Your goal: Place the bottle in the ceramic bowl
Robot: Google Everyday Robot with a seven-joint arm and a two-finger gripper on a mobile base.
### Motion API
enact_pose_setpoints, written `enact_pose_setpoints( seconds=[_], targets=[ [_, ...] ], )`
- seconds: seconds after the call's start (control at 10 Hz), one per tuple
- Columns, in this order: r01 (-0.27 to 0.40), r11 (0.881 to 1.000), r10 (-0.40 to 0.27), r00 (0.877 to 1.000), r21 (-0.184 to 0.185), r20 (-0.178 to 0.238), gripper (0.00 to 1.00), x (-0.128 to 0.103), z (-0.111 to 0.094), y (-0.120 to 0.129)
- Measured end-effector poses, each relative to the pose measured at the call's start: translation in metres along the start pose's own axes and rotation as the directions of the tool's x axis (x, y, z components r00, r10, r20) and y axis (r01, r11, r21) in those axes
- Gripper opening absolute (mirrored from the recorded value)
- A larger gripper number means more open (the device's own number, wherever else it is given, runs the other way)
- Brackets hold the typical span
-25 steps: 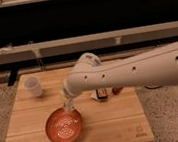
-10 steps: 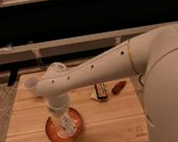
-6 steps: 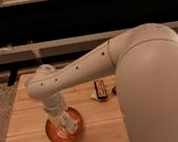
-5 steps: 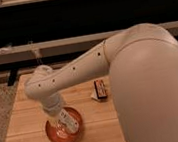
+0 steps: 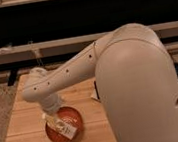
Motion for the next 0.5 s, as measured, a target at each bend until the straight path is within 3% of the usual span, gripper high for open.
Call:
enact_pose_setpoints(
  seconds=[0.2,0.5],
  targets=[
    [-0.054,0.998,0.055,0.996,-0.016,0.072,0.8,-0.005,-0.008,-0.015],
    [-0.14,0.986,0.154,0.973,-0.09,0.173,0.8,-0.009,-0.024,-0.05]
  ],
)
